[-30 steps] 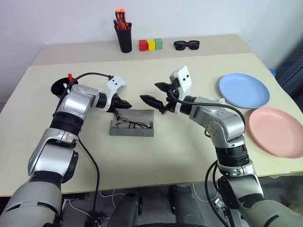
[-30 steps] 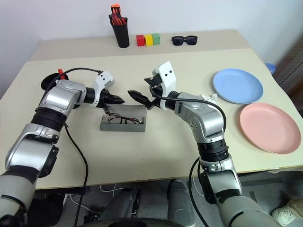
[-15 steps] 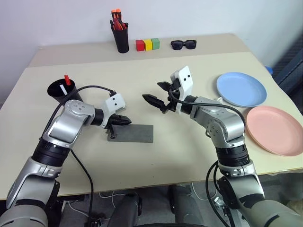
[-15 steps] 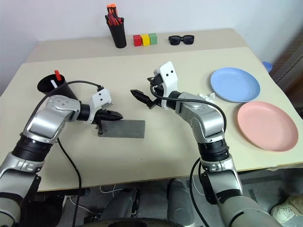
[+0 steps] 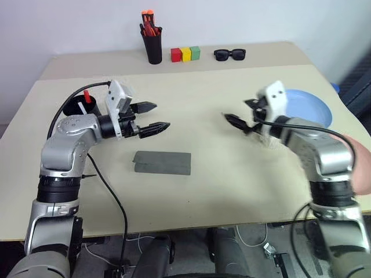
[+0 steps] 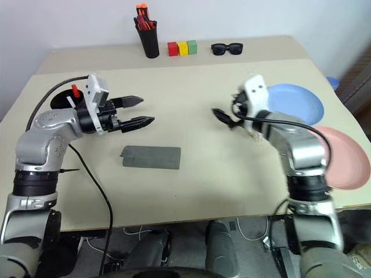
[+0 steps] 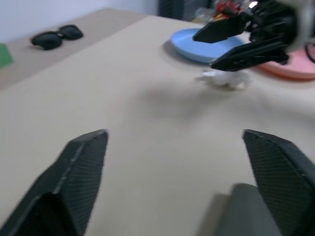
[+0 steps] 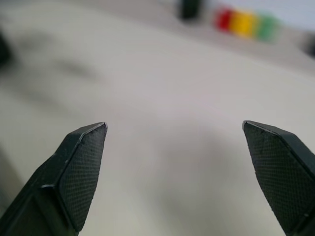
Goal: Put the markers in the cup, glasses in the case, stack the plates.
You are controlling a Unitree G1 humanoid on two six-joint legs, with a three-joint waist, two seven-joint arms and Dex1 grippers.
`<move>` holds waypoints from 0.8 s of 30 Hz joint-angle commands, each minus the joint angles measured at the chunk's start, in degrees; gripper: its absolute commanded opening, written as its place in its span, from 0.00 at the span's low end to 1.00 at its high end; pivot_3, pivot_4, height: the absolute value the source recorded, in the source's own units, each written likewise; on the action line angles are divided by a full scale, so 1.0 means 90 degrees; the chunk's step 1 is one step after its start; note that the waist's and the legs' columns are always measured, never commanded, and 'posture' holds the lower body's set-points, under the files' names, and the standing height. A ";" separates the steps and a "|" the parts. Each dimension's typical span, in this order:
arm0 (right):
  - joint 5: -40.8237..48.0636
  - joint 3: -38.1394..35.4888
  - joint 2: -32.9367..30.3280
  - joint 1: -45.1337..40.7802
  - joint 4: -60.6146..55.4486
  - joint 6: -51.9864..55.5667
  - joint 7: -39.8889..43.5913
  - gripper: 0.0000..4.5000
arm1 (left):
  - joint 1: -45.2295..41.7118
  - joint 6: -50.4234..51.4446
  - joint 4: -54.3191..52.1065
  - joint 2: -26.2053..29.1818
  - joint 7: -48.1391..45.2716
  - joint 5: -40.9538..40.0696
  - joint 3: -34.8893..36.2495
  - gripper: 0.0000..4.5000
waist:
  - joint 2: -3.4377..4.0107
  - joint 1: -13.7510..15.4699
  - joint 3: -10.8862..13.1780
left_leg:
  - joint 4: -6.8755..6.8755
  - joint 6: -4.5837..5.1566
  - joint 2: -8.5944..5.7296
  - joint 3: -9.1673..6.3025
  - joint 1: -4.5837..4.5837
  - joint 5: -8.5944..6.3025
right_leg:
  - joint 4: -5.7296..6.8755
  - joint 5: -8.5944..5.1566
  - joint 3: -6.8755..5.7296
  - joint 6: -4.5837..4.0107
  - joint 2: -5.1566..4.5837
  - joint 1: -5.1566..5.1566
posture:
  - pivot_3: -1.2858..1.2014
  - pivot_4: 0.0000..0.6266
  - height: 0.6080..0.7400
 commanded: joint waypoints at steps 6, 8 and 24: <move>-0.0422 -0.0451 -0.0811 0.0663 -0.0172 0.0135 -0.0290 1.00 | 0.0263 0.0102 -0.0299 0.0059 -0.0475 -0.0690 -0.0048 0.99 | -0.0001 -0.0016 0.0000 | 0.0009 0.0002 0.0007 0.0033 0.0015 0.0000 | 0.0004 0.0004 0.0026 0.0005 0.0006 0.0008 | 0.52 0.24 1.00; -0.0337 -0.0534 -0.0774 0.0749 -0.0220 0.0127 -0.0227 1.00 | 0.0219 0.0093 -0.0253 0.0032 -0.0512 -0.0738 -0.0082 0.99 | -0.0001 -0.0014 0.0000 | 0.0015 0.0002 0.0009 0.0034 0.0015 0.0000 | 0.0003 0.0004 0.0026 0.0005 0.0009 0.0012 | 0.52 0.24 1.00; -0.0095 -0.2013 -0.1964 0.2445 -0.1141 0.1925 -0.0234 1.00 | 0.0418 -0.0296 -0.0095 0.0115 -0.0860 -0.0935 -0.0106 0.99 | -0.0004 0.0025 0.0000 | 0.0059 0.0023 0.0010 0.0038 0.0013 -0.0012 | -0.0003 0.0010 0.0028 0.0018 0.0006 0.0041 | 0.52 0.24 1.00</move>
